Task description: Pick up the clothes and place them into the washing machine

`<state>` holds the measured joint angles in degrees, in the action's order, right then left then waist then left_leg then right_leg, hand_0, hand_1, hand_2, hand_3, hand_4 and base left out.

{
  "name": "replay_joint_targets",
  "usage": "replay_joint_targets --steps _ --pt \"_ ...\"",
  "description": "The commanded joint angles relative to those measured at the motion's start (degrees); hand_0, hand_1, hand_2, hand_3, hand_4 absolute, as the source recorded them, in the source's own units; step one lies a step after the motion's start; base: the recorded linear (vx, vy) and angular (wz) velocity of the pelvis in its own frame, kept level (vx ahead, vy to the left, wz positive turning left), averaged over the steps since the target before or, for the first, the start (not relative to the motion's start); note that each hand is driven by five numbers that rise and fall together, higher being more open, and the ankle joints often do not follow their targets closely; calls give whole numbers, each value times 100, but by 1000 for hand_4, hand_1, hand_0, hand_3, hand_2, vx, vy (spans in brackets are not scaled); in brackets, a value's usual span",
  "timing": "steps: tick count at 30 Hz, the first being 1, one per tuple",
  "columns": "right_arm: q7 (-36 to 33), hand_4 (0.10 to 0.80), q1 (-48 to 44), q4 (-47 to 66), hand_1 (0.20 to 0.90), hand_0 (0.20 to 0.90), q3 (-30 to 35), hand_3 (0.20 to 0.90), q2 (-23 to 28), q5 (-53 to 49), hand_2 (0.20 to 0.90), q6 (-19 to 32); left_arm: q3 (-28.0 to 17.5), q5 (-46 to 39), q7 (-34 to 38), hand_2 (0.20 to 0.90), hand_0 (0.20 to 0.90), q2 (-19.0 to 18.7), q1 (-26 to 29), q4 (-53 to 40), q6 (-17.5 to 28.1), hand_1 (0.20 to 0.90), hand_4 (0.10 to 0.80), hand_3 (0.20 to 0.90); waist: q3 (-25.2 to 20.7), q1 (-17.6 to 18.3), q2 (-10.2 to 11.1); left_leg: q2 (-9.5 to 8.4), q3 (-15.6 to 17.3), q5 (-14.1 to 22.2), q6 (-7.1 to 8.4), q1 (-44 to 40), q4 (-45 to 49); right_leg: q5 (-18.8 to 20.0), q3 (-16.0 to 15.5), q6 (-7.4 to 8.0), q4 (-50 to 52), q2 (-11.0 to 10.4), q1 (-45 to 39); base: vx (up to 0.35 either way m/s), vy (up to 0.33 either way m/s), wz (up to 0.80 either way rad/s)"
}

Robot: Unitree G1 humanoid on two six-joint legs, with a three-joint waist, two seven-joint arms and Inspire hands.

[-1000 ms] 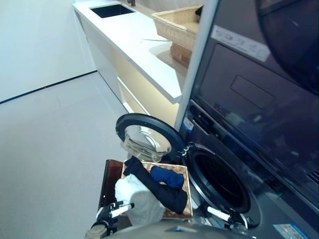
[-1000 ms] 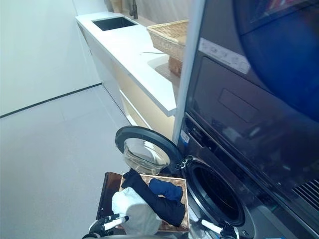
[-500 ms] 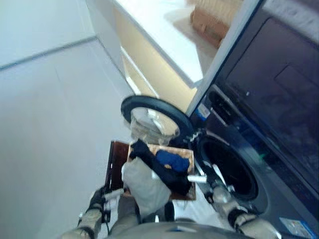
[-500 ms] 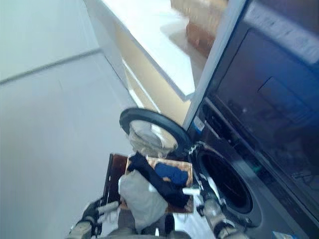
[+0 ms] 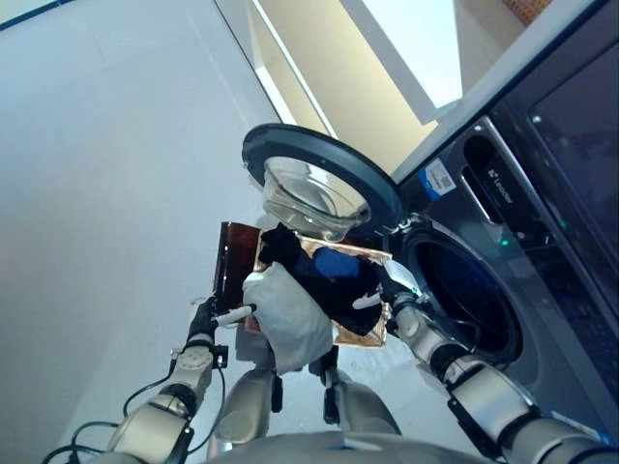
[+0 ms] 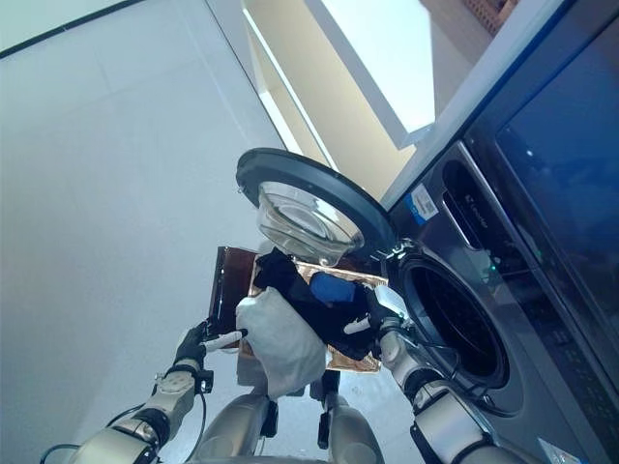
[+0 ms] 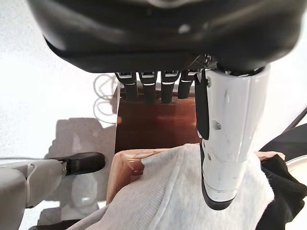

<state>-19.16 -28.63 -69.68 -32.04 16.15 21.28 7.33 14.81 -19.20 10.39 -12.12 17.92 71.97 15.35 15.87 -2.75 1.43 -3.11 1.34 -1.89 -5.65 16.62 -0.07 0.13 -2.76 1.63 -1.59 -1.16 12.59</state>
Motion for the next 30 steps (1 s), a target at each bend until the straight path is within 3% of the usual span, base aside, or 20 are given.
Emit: replay_joint_targets --steps 1,16,30 --pt "-331 800 -262 27 900 900 -98 900 238 397 900 -66 173 -104 190 900 900 -8 276 16 219 900 800 900 -171 8 32 -69 -50 186 485 622 602 350 -157 327 241 -457 307 -34 24 4" --pt "-674 800 -985 -411 900 900 22 900 375 244 900 -345 446 -410 382 900 900 200 906 -81 279 900 800 900 202 -13 -267 -187 -26 162 503 1289 917 403 -172 301 504 -491 909 -15 17 1" --pt "-1039 800 -1145 -204 900 900 268 900 236 -137 900 -243 588 -487 509 900 900 267 812 -64 413 900 800 900 220 -58 -234 -188 -13 97 488 1452 842 555 -263 373 358 -536 1052 -6 12 -2"
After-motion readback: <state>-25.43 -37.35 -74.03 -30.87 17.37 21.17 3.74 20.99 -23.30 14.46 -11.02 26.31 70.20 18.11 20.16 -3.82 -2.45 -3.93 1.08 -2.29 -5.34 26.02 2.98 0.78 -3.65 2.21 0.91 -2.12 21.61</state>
